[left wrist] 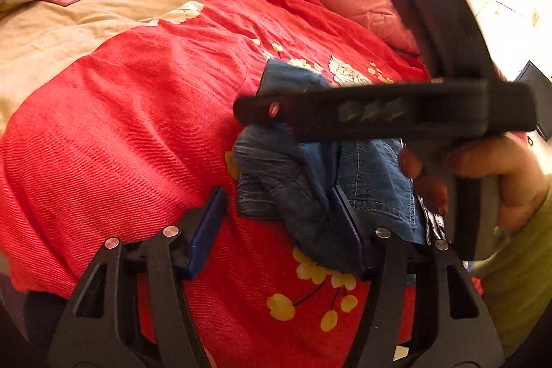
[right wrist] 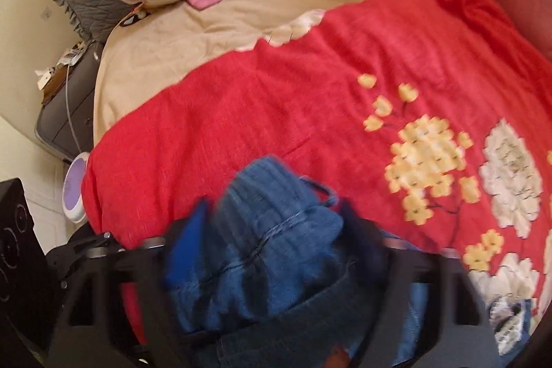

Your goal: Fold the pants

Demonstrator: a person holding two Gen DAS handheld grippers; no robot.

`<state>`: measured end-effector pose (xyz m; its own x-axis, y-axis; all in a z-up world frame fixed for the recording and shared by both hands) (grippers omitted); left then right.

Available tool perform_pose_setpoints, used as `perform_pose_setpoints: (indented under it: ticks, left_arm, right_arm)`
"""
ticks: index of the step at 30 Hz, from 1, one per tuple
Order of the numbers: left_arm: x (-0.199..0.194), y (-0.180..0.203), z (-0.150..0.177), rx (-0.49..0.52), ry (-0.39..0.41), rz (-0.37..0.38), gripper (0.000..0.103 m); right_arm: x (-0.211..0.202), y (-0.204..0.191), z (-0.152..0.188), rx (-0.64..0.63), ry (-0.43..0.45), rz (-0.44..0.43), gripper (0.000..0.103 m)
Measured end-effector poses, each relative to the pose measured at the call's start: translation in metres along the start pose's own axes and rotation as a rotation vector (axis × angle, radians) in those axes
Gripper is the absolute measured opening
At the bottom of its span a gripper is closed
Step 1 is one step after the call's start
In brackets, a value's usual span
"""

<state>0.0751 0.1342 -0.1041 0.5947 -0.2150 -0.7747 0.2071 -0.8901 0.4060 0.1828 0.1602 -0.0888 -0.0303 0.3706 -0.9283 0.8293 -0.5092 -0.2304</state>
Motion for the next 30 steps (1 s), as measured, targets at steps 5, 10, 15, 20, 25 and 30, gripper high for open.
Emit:
perform_pose_setpoints:
  ticks: [5,10,15,20,25,30]
  left_arm:
    - [-0.005,0.002,0.0,-0.025,0.02,0.041,0.064]
    - [-0.018,0.014,-0.003,-0.065,0.032,0.129,0.069]
    - [-0.018,0.044,-0.003,-0.102,-0.042,0.315,0.054]
    - [-0.026,0.088,-0.002,-0.025,-0.034,0.339,0.054]
    - [-0.026,0.131,-0.002,0.034,-0.036,0.341,0.053]
    - [-0.014,0.171,-0.002,0.102,-0.046,0.368,0.054]
  right_arm:
    - [-0.026,0.004,0.011,0.022,0.11,-0.039,0.032]
    - [-0.074,0.013,0.028,0.073,0.242,-0.156,0.03]
    - [-0.113,0.025,0.047,0.105,0.327,-0.186,0.03]
    - [-0.145,0.048,0.08,0.147,0.395,-0.188,0.03]
    - [-0.163,0.072,0.106,0.192,0.438,-0.171,0.033]
    - [-0.178,0.098,0.135,0.256,0.503,-0.183,0.064]
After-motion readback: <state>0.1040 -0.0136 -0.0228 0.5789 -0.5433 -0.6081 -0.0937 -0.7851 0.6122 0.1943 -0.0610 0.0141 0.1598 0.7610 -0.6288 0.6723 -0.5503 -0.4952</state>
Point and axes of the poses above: each gripper's, at about its wrist camera, not at the fingertips, and x roughly the way its jaws point, y to its right, z to its underside, the point moved 7 cm from there along x, roughly the way its jaws point, and after that the axes turned 8 degrees about -y, right-handed, at the moved point
